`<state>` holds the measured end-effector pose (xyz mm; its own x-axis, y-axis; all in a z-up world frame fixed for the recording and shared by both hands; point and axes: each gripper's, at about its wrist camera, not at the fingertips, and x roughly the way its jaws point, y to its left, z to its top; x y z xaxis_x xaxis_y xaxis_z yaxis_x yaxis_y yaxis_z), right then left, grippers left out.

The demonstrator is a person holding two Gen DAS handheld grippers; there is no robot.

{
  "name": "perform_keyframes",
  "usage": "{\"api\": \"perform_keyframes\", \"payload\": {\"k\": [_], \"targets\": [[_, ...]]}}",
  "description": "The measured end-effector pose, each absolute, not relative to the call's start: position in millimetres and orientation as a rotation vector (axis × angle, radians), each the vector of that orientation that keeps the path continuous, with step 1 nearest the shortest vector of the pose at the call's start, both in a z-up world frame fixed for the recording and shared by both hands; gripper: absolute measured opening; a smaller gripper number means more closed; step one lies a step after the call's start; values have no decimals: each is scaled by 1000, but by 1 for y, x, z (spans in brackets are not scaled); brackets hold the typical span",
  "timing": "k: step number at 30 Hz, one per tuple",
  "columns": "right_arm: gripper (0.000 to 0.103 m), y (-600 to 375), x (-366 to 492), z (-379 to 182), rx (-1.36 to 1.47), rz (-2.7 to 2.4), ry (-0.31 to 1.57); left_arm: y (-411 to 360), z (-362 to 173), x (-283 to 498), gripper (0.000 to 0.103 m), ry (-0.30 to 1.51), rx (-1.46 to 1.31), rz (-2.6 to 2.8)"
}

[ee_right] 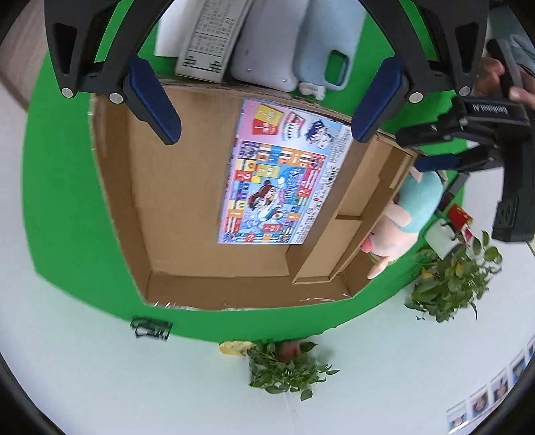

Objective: Organize objects
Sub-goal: 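Lay the board-game box flat in the box and open the right gripper, then grasp the white-and-green product box with the right gripper and lift it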

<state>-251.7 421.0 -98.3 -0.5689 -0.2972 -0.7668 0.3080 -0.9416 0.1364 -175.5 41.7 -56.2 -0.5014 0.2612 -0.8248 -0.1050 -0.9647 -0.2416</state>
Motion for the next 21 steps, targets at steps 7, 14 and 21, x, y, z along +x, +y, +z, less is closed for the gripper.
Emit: {"api": "perform_keyframes", "payload": {"k": [7, 14, 21], "targets": [[103, 432, -229, -79, 1136, -2620, 81, 56, -9, -134, 82, 22, -1062, 2827], [103, 450, -188, -57, 1037, -2653, 47, 63, 11, -98, 85, -17, -823, 2931], [100, 472, -142, -80, 1135, -2610, -23, 72, -11, -95, 85, -143, -963, 2793]]}}
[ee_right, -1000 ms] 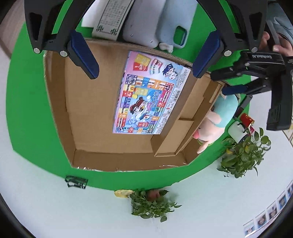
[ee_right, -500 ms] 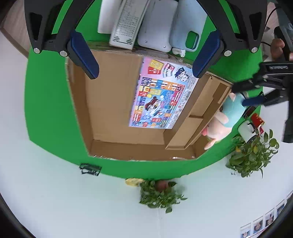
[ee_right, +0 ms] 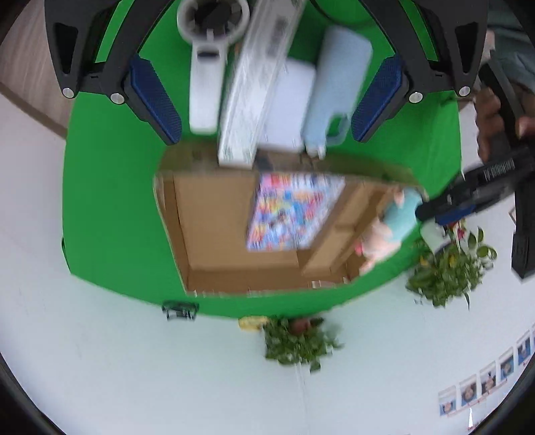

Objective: Organize objects
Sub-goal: 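Grasp the white-and-green product box with the right gripper and lift it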

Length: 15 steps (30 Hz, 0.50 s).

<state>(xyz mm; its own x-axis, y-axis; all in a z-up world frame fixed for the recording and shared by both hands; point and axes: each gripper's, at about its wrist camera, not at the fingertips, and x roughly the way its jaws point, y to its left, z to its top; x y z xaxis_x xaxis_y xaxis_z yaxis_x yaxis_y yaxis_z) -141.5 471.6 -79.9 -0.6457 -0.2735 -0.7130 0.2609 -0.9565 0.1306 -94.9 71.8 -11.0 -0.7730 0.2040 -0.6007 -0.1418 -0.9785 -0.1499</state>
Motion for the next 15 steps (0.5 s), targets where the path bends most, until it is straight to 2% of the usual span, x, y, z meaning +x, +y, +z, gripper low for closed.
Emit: {"api": "perform_keyframes", "payload": {"k": [6, 9, 11, 15], "targets": [[89, 463, -119, -111, 1297, -2537, 31, 92, -33, -100, 85, -252, -1076, 2641], [77, 455, -118, -119, 1342, -2519, 84, 97, -42, -105, 84, -314, -1148, 2577], [65, 447, -124, -131, 1410, -2488, 147, 103, -48, -108, 83, -313, -1179, 2549], [59, 436, -134, -145, 1497, -2475, 286, 107, -53, -106, 83, -306, -1188, 2530]]}}
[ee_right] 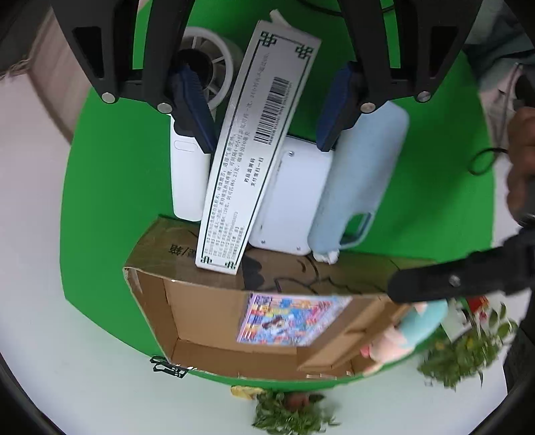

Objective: Organize objects
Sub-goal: 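Grasp the white-and-green product box with the right gripper and lift it, then carry the white product box over the large box beside the board game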

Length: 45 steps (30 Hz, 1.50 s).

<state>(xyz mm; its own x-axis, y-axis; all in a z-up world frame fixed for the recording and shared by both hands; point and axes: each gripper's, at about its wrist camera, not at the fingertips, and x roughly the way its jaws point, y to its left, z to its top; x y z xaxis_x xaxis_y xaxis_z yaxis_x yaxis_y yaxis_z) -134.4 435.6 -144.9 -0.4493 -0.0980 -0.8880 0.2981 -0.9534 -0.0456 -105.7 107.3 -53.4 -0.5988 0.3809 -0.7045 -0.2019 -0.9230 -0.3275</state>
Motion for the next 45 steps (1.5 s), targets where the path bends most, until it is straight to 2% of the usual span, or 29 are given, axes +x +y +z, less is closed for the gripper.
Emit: {"api": "perform_keyframes", "payload": {"k": [1, 2, 3, 10, 18, 23, 27, 30, 35, 40, 43, 45], "targets": [[55, 434, -135, -146, 1507, -2478, 309, 107, -54, -106, 83, -304, -1190, 2530], [46, 433, -136, -147, 1515, -2491, 345, 107, -55, -106, 83, -302, -1197, 2530], [43, 432, -137, -147, 1520, -2502, 372, 107, -56, -105, 83, -304, -1202, 2528], [35, 443, -136, -133, 1465, -2559, 288, 100, -56, -105, 83, -327, -1203, 2519], [32, 442, -128, -93, 1300, -2517, -18, 85, -55, -105, 83, -398, -1208, 2507], [32, 435, -144, -112, 1343, -2270, -359, 75, -64, -106, 83, -429, -1269, 2494], [34, 436, -150, -139, 1427, -2164, -518, 74, -77, -110, 83, -437, -1343, 2443], [42, 436, -148, -137, 1421, -2228, -484, 75, -89, -115, 83, -475, -1399, 2383], [70, 439, -142, -129, 1386, -2332, -386, 88, -100, -124, 83, -473, -1444, 2311], [77, 421, -127, -120, 1316, -2310, -221, 98, -99, -130, 82, -466, -1423, 2276], [78, 400, -114, -115, 1257, -2328, -33, 100, -101, -135, 80, -484, -1420, 2248], [78, 386, -107, -115, 1227, -2359, 115, 101, -103, -135, 75, -510, -1416, 2213]]}}
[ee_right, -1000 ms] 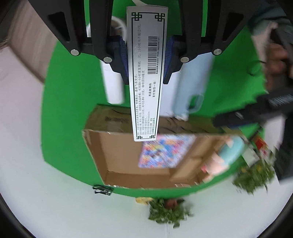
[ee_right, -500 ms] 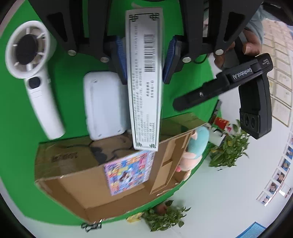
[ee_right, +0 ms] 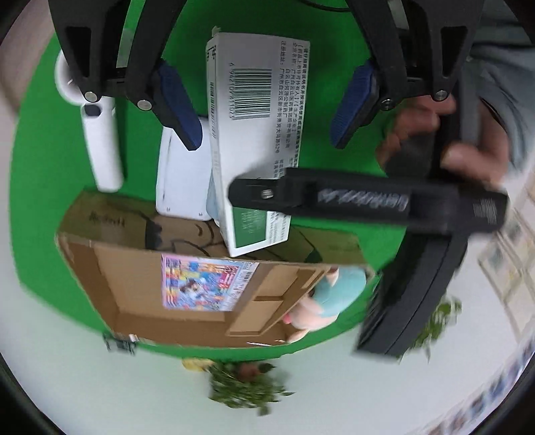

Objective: Organize objects
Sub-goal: 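Carry the white product box over the large box beside the board game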

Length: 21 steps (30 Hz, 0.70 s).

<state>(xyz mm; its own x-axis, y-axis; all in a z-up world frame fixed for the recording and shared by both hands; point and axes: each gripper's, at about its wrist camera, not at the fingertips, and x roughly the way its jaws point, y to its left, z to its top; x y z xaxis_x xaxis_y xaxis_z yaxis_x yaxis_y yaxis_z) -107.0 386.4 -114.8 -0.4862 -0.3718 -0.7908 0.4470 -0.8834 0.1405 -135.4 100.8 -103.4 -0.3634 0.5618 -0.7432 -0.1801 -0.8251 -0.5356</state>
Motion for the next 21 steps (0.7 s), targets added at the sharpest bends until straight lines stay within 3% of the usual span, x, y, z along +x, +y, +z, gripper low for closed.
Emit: {"api": "perform_keyframes", "payload": {"k": [4, 7, 21], "targets": [[77, 369, -96, -117, 1181, -2413, 289, 104, -106, -135, 64, -546, -1412, 2139], [70, 365, -96, -123, 1192, -2422, 338, 107, -108, -135, 64, -555, -1411, 2125], [63, 391, -111, -135, 1287, -2410, 57, 115, -103, -133, 62, -516, -1420, 2113]]}}
